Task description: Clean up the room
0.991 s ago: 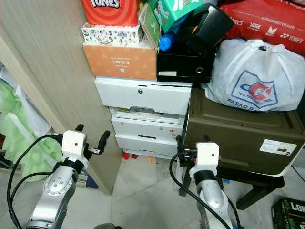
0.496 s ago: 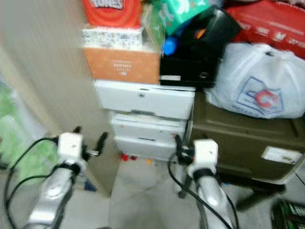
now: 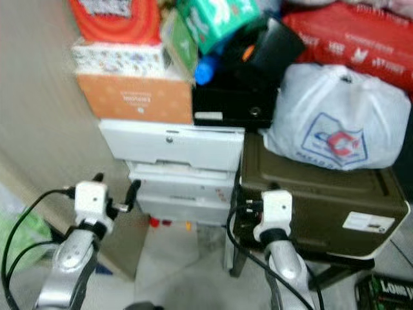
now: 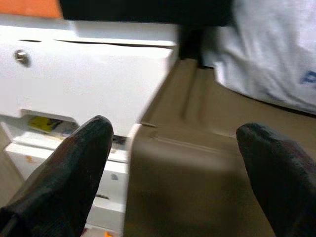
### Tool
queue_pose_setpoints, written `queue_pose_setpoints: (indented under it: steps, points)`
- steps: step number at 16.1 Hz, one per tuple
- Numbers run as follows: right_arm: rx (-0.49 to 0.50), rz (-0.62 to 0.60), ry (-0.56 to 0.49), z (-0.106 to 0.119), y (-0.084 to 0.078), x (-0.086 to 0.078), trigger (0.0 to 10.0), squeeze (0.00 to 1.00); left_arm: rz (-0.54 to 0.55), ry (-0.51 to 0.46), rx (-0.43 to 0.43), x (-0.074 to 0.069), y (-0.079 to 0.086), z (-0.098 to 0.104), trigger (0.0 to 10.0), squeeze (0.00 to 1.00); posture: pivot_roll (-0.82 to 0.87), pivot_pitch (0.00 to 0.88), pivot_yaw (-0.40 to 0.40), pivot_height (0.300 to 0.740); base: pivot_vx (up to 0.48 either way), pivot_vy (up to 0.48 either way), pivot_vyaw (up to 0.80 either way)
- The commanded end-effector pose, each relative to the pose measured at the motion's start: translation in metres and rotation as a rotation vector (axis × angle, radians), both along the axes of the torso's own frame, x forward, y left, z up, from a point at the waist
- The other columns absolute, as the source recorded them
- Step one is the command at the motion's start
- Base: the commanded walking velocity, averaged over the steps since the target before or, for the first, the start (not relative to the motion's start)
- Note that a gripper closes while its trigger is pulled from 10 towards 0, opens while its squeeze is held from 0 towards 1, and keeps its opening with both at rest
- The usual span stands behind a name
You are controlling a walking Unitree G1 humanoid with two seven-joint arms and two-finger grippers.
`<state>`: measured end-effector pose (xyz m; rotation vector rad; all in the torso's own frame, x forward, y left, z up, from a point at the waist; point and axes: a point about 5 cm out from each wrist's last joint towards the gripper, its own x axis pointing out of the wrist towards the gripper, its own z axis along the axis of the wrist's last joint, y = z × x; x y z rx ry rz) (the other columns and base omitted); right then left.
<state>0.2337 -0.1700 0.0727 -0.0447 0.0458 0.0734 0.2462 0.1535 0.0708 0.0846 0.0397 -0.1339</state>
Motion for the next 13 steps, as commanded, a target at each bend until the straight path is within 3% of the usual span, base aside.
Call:
queue_pose_setpoints:
  steps: [1, 7, 13]
  points:
    - [0.003, -0.036, 0.021, -0.002, -0.009, -0.003, 10.0, 0.00, -0.006, 0.004, -0.001, -0.002, -0.003, 0.000, 10.0, 0.00, -0.04, 0.065, 0.019, 0.740, 0.000, 0.000, 0.00]
    - [-0.031, -0.086, 0.011, 0.000, -0.016, -0.009, 10.0, 0.00, 0.018, 0.015, 0.018, -0.006, 0.014, -0.001, 10.0, 0.00, -0.05, 0.068, 0.032, 0.740, 0.000, 0.000, 0.00]
    - [-0.059, -0.113, 0.018, 0.000, -0.020, -0.011, 10.0, 0.00, 0.022, 0.025, 0.020, -0.010, 0.016, -0.003, 10.0, 0.00, -0.05, 0.064, 0.025, 0.740, 0.000, 0.000, 0.00]
